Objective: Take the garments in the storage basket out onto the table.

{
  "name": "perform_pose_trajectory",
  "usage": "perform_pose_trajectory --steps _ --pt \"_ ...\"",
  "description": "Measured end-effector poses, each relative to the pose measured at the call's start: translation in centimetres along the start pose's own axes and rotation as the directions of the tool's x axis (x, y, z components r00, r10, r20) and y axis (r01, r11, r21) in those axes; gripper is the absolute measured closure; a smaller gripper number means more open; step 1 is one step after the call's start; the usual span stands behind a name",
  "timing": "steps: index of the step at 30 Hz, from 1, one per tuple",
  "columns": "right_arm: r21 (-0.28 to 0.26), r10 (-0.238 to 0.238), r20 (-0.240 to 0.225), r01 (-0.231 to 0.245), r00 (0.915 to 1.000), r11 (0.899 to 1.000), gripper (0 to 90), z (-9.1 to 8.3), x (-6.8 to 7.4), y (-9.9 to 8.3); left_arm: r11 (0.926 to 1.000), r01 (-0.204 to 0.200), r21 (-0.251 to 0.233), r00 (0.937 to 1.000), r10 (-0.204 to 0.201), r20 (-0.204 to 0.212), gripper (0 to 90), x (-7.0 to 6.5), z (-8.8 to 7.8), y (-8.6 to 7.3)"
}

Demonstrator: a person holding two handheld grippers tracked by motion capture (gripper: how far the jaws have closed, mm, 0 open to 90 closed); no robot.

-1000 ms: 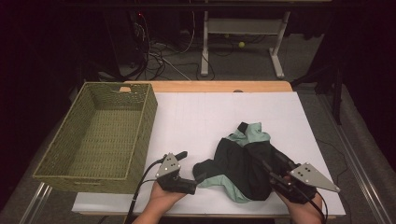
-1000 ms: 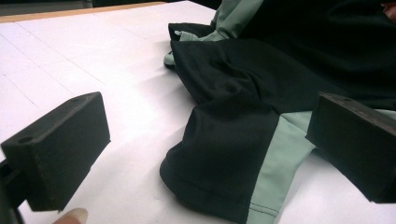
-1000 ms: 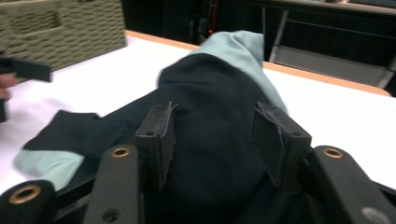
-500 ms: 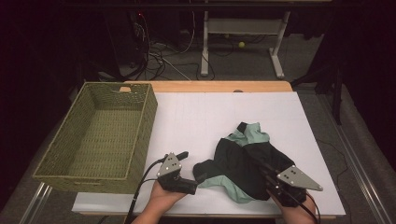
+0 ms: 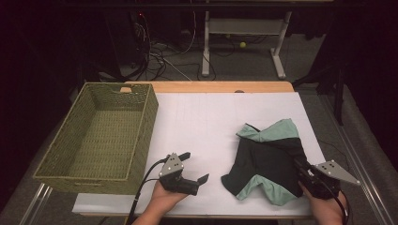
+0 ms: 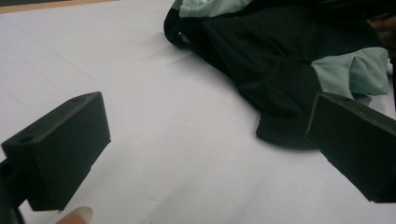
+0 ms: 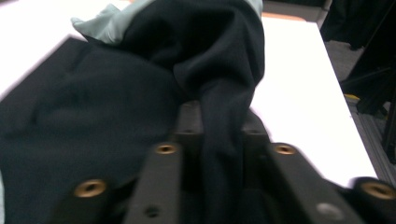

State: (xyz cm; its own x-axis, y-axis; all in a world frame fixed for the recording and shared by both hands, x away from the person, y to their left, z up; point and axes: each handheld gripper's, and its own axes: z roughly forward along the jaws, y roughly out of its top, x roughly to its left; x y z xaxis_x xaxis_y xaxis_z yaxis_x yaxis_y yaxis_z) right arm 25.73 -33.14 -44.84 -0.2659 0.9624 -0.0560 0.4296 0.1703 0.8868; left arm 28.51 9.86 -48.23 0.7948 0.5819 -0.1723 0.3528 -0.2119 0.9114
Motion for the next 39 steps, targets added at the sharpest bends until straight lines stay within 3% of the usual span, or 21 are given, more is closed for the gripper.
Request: perform_pose_trajectory --steps 3,5,10,12,14,17,20,23,25,26,29,33,35,37,39 --pt "-0.055 -0.004 -0.002 0.004 1.0000 0.998 55.5 -1.0 0.5 1.0 1.0000 -0.001 0.000 1.0000 0.001 0.000 0.0 0.0 0.0 0.0" --pt "-0.102 -0.017 -0.008 0.016 0.9998 0.995 50.5 -1.9 1.3 1.8 1.0000 -0.001 0.000 1.0000 0.001 -0.001 0.0 0.0 0.0 0.0" --pt "-0.162 -0.094 -0.073 0.081 0.9929 0.983 49.0 -3.3 4.4 3.3 1.0000 -0.003 0.000 1.0000 0.003 0.001 0.0 0.0 0.0 0.0" --pt "-0.141 -0.098 -0.140 0.078 0.9853 0.987 46.9 -2.8 5.9 3.1 1.0000 -0.003 0.000 1.0000 0.003 0.001 0.0 0.0 0.0 0.0" --pt "-0.096 -0.124 -0.187 0.107 0.9745 0.990 42.7 -1.8 7.6 2.5 1.0000 -0.004 0.000 1.0000 0.004 0.001 0.0 0.0 0.0 0.0" --pt "0.007 -0.149 -0.264 0.157 0.9530 0.988 35.1 0.1 10.1 1.2 1.0000 -0.002 0.000 1.0000 0.002 0.002 0.0 0.0 0.0 0.0" --pt "0.093 -0.166 -0.281 0.198 0.9453 0.976 27.6 1.4 11.6 0.0 1.0000 -0.004 0.000 1.0000 0.004 0.002 0.0 0.0 0.0 0.0" --pt "0.169 -0.195 -0.293 0.251 0.9360 0.953 23.6 2.6 12.3 -0.9 1.0000 -0.005 0.000 1.0000 0.005 0.001 0.0 0.0 0.0 0.0" --pt "0.183 -0.225 -0.288 0.284 0.9308 0.941 28.4 3.0 12.6 -1.2 1.0000 -0.006 0.000 1.0000 0.006 0.002 0.0 0.0 0.0 0.0" --pt "0.193 -0.215 -0.288 0.277 0.9332 0.941 33.6 3.0 12.6 -1.2 1.0000 -0.006 -0.001 1.0000 0.006 0.002 0.0 -0.1 0.0 0.0" --pt "0.213 -0.177 -0.332 0.257 0.9263 0.943 52.9 3.2 12.2 -1.0 1.0000 -0.009 -0.001 1.0000 0.009 0.001 0.0 -0.1 0.0 0.0" --pt "0.191 -0.208 -0.326 0.279 0.9223 0.941 81.5 3.1 12.2 -1.1 0.9999 -0.010 -0.001 0.9999 0.010 0.000 0.0 -0.1 0.0 0.0" --pt "0.176 -0.224 -0.323 0.291 0.9194 0.940 84.9 3.0 12.3 -1.2 0.9999 -0.010 0.000 0.9999 0.010 -0.001 0.0 -0.1 0.0 0.0" --pt "0.141 -0.225 -0.310 0.279 0.9238 0.950 85.5 2.5 12.1 -1.0 1.0000 -0.010 -0.001 1.0000 0.010 -0.001 0.0 -0.1 0.0 0.0" --pt "0.075 -0.210 -0.289 0.241 0.9339 0.968 85.5 1.3 11.6 -0.2 1.0000 -0.009 0.000 1.0000 0.009 -0.001 0.0 -0.1 0.0 0.0"
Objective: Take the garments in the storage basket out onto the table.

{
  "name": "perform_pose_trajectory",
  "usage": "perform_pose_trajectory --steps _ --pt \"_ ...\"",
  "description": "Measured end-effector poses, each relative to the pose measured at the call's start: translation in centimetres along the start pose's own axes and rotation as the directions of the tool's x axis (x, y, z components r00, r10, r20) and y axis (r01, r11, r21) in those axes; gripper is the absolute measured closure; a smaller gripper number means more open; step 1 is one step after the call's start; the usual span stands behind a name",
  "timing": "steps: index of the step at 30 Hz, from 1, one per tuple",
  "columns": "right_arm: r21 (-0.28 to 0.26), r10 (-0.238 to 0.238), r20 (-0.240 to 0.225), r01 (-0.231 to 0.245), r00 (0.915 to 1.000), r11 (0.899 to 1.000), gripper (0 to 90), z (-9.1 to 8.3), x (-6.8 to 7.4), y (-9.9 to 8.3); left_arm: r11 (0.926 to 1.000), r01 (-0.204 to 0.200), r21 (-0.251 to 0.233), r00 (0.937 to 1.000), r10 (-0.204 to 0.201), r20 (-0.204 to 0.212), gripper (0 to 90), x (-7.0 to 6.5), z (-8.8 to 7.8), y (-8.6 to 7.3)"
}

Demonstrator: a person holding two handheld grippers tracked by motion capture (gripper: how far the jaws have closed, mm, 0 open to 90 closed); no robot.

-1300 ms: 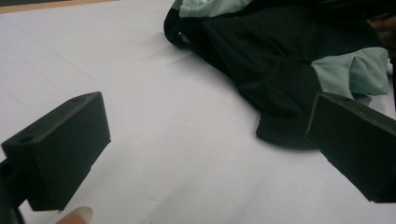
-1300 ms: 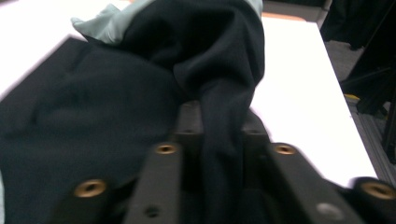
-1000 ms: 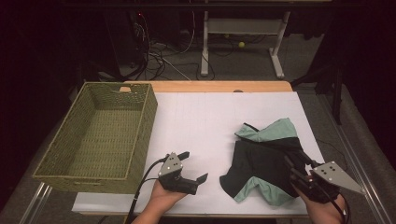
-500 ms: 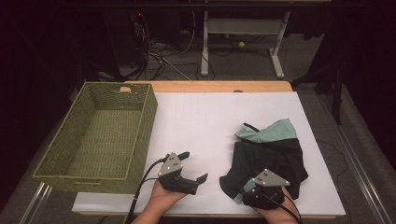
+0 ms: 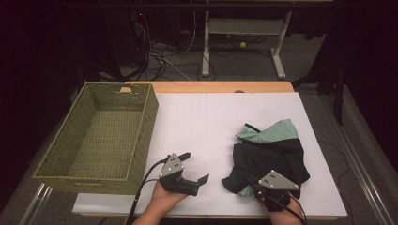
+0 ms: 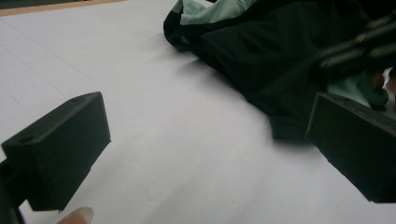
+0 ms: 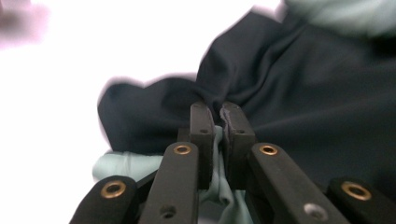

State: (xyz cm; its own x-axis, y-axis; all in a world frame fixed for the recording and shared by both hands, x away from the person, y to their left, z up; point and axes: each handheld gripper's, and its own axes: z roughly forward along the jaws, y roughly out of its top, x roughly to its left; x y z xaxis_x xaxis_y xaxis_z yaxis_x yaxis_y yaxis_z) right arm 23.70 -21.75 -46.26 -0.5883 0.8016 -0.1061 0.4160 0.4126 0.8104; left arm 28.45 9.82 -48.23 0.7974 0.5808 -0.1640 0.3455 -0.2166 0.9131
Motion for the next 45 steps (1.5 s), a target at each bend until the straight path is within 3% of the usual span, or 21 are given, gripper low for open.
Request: perform_pose_trajectory --steps 4,7,10,14,20,23,27,37,39,45 --pt "-0.161 0.037 0.086 -0.023 0.9956 0.987 85.7 -3.6 -1.3 1.3 1.0000 0.001 0.001 1.0000 -0.001 0.002 0.0 0.0 0.0 0.0" --pt "-0.248 0.096 0.163 -0.053 0.9819 0.967 85.8 -6.1 -3.2 1.3 1.0000 0.002 0.003 1.0000 -0.002 0.003 0.0 0.0 0.0 0.0" --pt "-0.290 0.171 0.226 -0.101 0.9590 0.952 85.7 -7.8 -5.7 0.5 1.0000 0.003 0.007 1.0000 -0.003 0.004 0.0 0.0 0.1 0.0" --pt "-0.304 0.249 0.289 -0.158 0.9242 0.939 85.7 -9.0 -8.7 -1.0 1.0000 0.003 0.008 1.0000 -0.003 0.004 0.0 0.0 0.1 0.1" --pt "-0.303 0.340 0.381 -0.231 0.8597 0.924 85.7 -10.0 -12.1 -3.6 1.0000 0.002 0.007 1.0000 -0.002 0.004 0.0 0.0 0.1 0.0" --pt "-0.285 0.373 0.389 -0.274 0.8425 0.918 85.7 -9.8 -13.2 -4.9 1.0000 0.002 0.008 1.0000 -0.002 0.004 0.0 0.0 0.1 0.1" --pt "-0.261 0.383 0.377 -0.301 0.8432 0.917 85.6 -9.1 -13.4 -5.6 1.0000 0.001 0.008 1.0000 -0.001 0.003 0.0 0.0 0.1 0.1" --pt "-0.156 0.344 0.321 -0.308 0.8827 0.938 85.1 -7.3 -12.2 -6.3 1.0000 0.003 0.007 1.0000 -0.003 0.002 0.0 0.0 0.1 0.0" --pt "-0.148 0.339 0.321 -0.307 0.8844 0.940 84.9 -7.2 -12.2 -6.4 0.9999 0.006 0.009 1.0000 -0.006 0.003 0.0 0.1 0.1 0.1" --pt "-0.183 0.345 0.337 -0.299 0.8760 0.937 84.3 -8.0 -12.1 -6.1 0.9999 0.005 0.009 1.0000 -0.005 0.005 0.0 0.1 0.1 0.1"
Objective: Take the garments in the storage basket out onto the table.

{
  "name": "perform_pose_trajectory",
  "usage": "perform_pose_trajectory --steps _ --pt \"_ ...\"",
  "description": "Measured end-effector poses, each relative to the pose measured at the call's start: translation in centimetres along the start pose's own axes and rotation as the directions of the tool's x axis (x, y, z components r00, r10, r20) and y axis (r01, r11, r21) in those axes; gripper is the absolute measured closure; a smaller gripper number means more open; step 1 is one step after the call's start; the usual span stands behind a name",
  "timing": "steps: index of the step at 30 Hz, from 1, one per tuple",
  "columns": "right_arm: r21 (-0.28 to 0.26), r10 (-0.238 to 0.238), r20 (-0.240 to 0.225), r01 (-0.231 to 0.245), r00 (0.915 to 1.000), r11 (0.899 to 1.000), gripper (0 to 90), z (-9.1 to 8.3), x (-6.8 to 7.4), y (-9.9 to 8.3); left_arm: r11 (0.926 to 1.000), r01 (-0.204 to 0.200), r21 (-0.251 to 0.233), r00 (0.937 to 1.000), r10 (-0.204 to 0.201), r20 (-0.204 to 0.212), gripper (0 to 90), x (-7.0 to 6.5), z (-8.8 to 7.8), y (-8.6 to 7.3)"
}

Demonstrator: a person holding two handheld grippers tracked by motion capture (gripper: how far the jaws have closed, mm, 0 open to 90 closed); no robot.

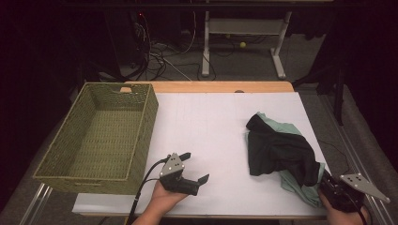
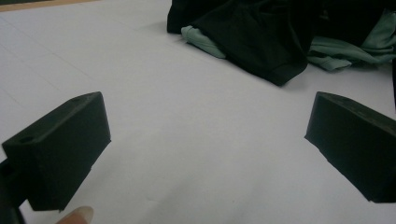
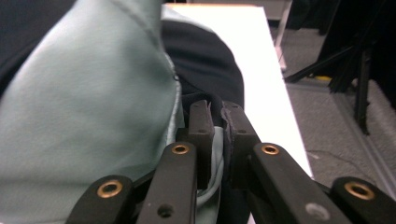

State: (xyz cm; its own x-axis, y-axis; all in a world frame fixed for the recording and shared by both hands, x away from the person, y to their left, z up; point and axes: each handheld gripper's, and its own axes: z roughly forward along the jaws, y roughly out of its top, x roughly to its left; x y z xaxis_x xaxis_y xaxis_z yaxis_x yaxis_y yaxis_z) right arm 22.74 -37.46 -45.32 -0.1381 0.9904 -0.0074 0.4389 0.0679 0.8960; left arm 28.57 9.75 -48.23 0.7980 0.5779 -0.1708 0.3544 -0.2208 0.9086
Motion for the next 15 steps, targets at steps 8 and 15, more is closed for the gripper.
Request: perform_pose_trajectory --steps 8,15 --pt "-0.053 -0.009 -0.025 0.007 0.9996 0.999 80.7 -1.1 0.5 1.0 1.0000 -0.001 0.000 1.0000 0.001 0.001 0.0 0.0 0.0 0.0" --pt "-0.105 -0.040 -0.066 0.033 0.9970 0.994 72.9 -2.3 1.8 2.3 1.0000 -0.001 0.003 1.0000 0.001 0.005 0.0 0.0 0.0 0.0"
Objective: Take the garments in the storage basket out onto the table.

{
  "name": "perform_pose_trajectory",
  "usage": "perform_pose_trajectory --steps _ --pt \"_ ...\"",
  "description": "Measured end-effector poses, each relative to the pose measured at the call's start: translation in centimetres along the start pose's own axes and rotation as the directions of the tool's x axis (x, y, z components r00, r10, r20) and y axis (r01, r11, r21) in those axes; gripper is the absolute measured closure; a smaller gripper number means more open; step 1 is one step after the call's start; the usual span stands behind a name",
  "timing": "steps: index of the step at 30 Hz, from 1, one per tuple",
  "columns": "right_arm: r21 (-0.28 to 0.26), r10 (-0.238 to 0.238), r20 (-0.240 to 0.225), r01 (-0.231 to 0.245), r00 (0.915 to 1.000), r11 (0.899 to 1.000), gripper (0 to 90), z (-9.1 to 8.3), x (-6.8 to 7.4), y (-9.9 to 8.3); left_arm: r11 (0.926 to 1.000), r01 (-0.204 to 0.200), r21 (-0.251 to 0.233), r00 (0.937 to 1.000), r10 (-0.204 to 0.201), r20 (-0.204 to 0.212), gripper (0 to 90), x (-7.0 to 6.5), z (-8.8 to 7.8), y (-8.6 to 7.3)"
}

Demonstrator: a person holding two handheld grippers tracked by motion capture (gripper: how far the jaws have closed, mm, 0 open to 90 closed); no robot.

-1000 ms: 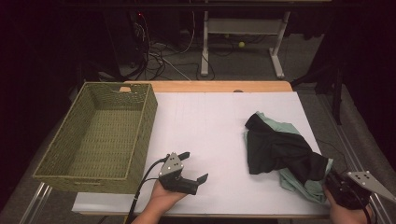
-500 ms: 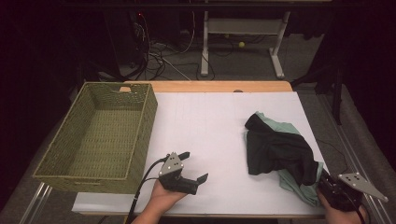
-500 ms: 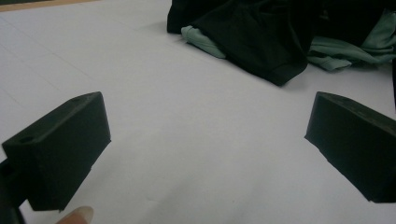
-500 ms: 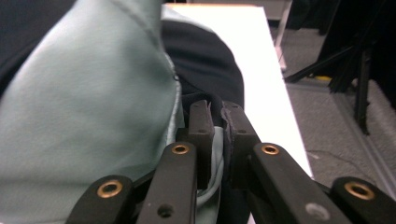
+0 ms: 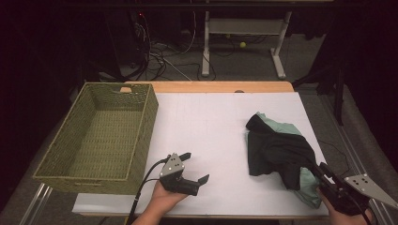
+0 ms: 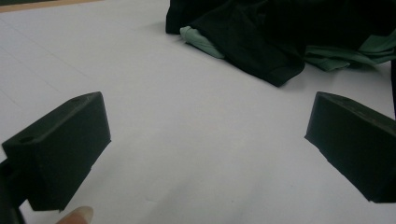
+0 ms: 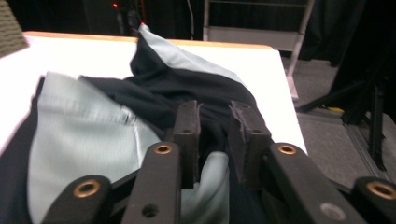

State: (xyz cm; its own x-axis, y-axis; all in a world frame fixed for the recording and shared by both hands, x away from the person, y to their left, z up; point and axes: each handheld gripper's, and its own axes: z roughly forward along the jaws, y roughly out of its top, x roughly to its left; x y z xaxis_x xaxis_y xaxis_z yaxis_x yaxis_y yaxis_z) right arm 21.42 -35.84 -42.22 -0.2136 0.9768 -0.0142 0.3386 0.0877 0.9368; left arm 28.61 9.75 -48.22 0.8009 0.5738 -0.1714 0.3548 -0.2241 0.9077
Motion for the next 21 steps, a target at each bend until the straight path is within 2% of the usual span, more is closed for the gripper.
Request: perform_pose_trajectory --steps 3,6,8,11,13,15,18,21 --pt "-0.014 0.001 -0.026 -0.002 0.9997 1.000 67.4 -0.4 0.6 0.4 1.0000 0.002 0.000 1.0000 -0.002 0.001 0.0 0.0 0.0 0.0" --pt "-0.023 -0.010 -0.056 0.009 0.9984 1.000 56.7 -1.1 1.4 0.5 1.0000 -0.003 -0.005 1.0000 0.003 -0.003 0.0 -0.1 0.0 0.0" --pt "-0.025 -0.016 -0.059 0.015 0.9982 1.000 46.7 -1.4 1.8 0.2 1.0000 0.000 -0.008 1.0000 0.000 -0.003 0.0 0.0 -0.1 0.0" --pt "-0.029 0.012 -0.066 -0.014 0.9978 0.999 32.7 -2.0 1.7 -0.3 0.9999 -0.001 -0.015 1.0000 0.001 -0.006 0.0 -0.1 -0.1 -0.1" --pt "-0.030 0.027 -0.088 -0.029 0.9958 0.999 24.6 -2.5 1.6 -0.7 0.9999 -0.001 -0.014 1.0000 0.001 -0.005 0.0 -0.1 -0.1 -0.1" --pt "-0.014 0.047 -0.104 -0.049 0.9934 0.999 14.0 -2.7 1.5 -1.2 0.9999 0.005 -0.012 1.0000 -0.005 -0.003 0.0 0.0 -0.1 -0.1" --pt "0.026 0.049 -0.125 -0.046 0.9909 0.999 2.1 -2.4 1.6 -2.0 0.9999 0.003 -0.011 1.0000 -0.003 -0.004 0.0 0.0 -0.1 -0.1" --pt "0.111 0.035 -0.134 -0.021 0.9904 0.994 0.0 -1.1 1.7 -2.8 1.0000 0.002 -0.009 1.0000 -0.002 -0.005 0.0 0.0 -0.1 0.0"
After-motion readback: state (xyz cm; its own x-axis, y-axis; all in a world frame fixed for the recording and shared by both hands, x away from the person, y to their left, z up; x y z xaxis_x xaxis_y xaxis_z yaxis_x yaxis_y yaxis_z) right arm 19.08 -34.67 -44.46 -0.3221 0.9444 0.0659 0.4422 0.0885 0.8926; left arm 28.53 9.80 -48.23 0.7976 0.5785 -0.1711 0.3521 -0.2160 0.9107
